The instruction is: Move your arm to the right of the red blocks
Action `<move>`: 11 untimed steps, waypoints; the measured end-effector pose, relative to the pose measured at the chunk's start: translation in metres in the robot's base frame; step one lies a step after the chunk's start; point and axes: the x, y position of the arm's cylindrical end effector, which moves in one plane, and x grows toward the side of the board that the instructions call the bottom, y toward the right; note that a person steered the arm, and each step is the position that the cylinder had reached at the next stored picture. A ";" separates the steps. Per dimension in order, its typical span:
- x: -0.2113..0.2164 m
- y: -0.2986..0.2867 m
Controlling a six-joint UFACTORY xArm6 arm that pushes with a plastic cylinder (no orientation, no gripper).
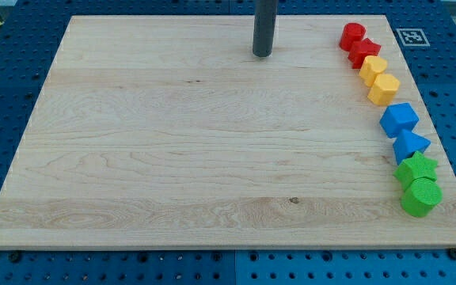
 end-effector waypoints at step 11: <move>-0.028 0.222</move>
